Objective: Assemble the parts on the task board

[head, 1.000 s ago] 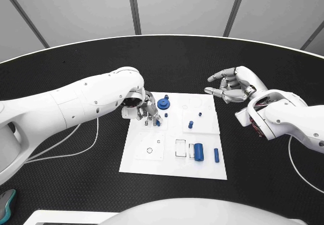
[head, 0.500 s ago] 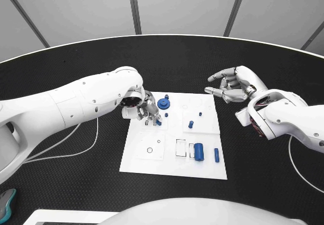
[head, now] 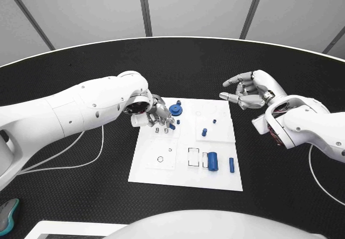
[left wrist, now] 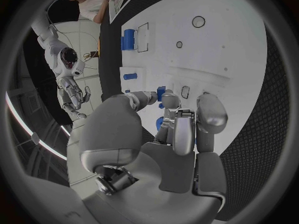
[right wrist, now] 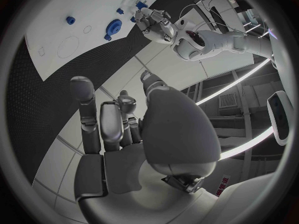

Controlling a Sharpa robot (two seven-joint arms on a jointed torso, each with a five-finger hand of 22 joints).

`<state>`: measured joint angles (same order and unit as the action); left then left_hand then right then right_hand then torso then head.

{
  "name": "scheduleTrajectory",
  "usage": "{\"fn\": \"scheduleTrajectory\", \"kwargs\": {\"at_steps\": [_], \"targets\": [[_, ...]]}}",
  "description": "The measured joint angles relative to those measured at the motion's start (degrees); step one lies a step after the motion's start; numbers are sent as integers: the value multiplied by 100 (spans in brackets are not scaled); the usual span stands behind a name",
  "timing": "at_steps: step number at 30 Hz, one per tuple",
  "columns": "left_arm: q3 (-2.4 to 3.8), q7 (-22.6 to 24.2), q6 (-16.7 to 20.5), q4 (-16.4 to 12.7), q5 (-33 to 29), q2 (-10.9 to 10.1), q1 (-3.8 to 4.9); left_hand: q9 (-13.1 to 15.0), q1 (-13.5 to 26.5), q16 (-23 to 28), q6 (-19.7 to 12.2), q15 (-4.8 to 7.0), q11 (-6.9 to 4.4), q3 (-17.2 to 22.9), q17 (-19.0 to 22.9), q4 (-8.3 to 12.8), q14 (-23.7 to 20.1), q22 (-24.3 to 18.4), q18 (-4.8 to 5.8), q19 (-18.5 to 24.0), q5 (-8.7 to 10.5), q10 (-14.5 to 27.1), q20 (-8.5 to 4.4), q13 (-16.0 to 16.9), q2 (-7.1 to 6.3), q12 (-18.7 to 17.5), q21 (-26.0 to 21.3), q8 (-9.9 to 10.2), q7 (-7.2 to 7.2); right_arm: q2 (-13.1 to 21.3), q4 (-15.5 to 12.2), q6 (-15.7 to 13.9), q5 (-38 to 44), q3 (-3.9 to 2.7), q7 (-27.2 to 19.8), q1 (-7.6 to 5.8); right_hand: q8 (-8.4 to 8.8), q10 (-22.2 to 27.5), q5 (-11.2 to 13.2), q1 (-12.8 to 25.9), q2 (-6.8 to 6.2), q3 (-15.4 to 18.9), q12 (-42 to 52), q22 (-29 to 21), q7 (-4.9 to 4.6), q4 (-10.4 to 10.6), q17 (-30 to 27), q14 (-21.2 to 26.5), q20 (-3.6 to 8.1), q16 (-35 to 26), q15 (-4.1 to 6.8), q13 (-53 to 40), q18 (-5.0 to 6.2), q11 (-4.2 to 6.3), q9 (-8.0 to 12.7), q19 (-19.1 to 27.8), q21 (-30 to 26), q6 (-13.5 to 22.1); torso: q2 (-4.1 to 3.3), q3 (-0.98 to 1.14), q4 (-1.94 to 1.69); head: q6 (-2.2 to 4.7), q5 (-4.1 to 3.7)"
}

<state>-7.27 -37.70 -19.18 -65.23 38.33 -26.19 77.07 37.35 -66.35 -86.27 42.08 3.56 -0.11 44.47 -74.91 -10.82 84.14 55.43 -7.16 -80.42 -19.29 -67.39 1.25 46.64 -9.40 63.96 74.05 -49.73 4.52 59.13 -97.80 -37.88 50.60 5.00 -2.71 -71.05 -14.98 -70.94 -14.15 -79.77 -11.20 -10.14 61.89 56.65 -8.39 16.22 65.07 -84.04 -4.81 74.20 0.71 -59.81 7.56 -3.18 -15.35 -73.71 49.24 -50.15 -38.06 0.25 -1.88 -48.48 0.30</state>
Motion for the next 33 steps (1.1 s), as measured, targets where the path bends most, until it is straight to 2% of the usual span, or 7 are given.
{"fn": "scheduleTrajectory", "kwargs": {"at_steps": [6, 9, 13, 16, 23, 33], "targets": [[-3, 66, 146, -125, 85, -127, 0, 12, 73, 0, 77, 21, -21, -50, 0, 60, -21, 2, 0, 0, -419, -82, 0, 61, -73, 40, 30, -25, -25, 1, 5, -2, 0, 0, 1, 0, 0, 0, 0, 0, 0, 0, 0, 0, 0, 0, -1, 0, 0, 0, 0, 0, 0, 0, 0, 0, 0, 0, 0, 2, 1, -25, 35], [-5, 129, 206, -175, 220, -189, -1, 11, 124, 0, 157, 43, -51, -96, 0, 106, 0, 10, 0, 0, -745, -172, 0, 130, -123, 99, 30, -25, -44, 2, 7, -5, 0, 0, 2, 1, 0, 0, 0, 0, 0, 0, 0, 0, 0, 0, -1, 0, 0, 0, 0, 1, 0, 0, 0, 0, 0, 0, 0, 2, 0, -45, 54], [-7, 209, 219, -199, 302, -234, -2, 10, 187, 0, 249, 64, -36, -164, 0, 174, -20, 27, 0, 0, -1124, -239, 0, 244, -143, 167, 30, -25, -74, -1, 9, -6, 0, 0, 1, 1, 0, 0, 0, 0, 0, 0, 0, 0, 0, 0, -1, 0, 0, 0, 0, 1, 0, 0, 0, 0, 0, 0, -1, 1, -2, -60, 78], [-8, 258, 198, -202, 329, -261, -4, 9, 211, 0, 259, 64, -60, -163, 0, 173, -20, 40, 0, 0, -1223, -268, 0, 293, -167, 201, 52, -25, -83, -4, 10, -7, 0, 0, -2, 1, 0, 0, 0, 0, 0, 0, 0, -1, 0, 0, -1, 0, 0, 0, 0, 1, 0, 0, 0, 0, 0, 0, -3, 0, 1, -66, 90], [-10, 389, 116, -204, 401, -307, -7, 6, 240, 0, 259, 63, -90, -179, 0, 189, -20, 41, 0, 0, -1264, -299, 0, 323, -196, 215, 52, -23, -83, -1, 10, -12, 0, 0, -4, 1, 0, 0, 0, 0, 0, 0, 0, 4, 0, 0, -2, 0, 0, 0, 0, 2, 0, 0, 0, 0, 0, 0, -13, 1, 10, -79, 101], [-10, 550, -123, -121, 187, -435, -11, -8, 244, 0, 259, 63, -82, -195, 1, 205, -20, 44, 0, 0, -1265, -326, 0, 335, -200, 215, 52, -20, -82, -6, 23, -8, 0, 0, -9, 1, 0, 0, 0, 0, 0, 0, 0, 4, 0, 0, -2, 0, 0, 0, 0, 2, 0, 0, 0, 0, 0, 0, -19, 3, 14, -79, 43]]}}
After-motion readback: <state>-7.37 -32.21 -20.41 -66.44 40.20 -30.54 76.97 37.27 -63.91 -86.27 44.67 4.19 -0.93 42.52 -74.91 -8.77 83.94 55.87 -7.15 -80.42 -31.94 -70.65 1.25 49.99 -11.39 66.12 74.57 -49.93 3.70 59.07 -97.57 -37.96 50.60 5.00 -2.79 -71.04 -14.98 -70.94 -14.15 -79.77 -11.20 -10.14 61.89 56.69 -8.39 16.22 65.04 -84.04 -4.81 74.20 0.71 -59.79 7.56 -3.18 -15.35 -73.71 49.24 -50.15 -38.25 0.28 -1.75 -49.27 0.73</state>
